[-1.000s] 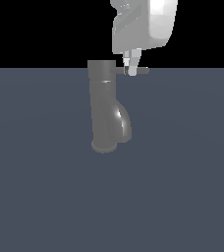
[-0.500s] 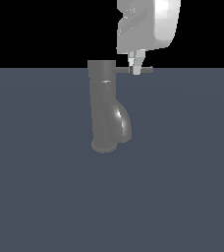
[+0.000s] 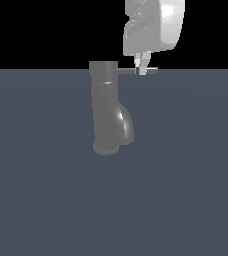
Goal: Turn on the faucet by rotating a designated handle.
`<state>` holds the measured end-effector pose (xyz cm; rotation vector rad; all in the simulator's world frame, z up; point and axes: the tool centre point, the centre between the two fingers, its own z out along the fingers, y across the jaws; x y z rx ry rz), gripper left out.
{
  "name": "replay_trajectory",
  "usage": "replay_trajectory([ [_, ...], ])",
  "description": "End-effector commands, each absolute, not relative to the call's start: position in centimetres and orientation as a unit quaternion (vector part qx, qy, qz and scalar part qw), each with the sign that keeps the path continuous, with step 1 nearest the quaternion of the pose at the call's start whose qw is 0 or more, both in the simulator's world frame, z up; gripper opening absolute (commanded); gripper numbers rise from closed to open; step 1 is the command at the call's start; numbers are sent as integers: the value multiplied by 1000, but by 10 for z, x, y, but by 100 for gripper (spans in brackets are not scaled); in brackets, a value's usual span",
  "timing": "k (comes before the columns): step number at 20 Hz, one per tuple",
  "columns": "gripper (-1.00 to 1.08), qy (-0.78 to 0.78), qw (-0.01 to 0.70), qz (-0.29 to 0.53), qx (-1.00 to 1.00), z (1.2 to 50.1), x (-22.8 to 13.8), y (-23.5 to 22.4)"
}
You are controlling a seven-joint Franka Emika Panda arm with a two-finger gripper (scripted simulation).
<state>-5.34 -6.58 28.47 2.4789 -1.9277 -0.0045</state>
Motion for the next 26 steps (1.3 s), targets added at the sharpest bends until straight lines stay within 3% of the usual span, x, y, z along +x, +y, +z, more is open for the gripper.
replay_trajectory([
  [1, -100, -617, 0, 0, 787, 285, -47, -73],
  [26, -100, -622, 0, 0, 783, 285, 0, -105],
])
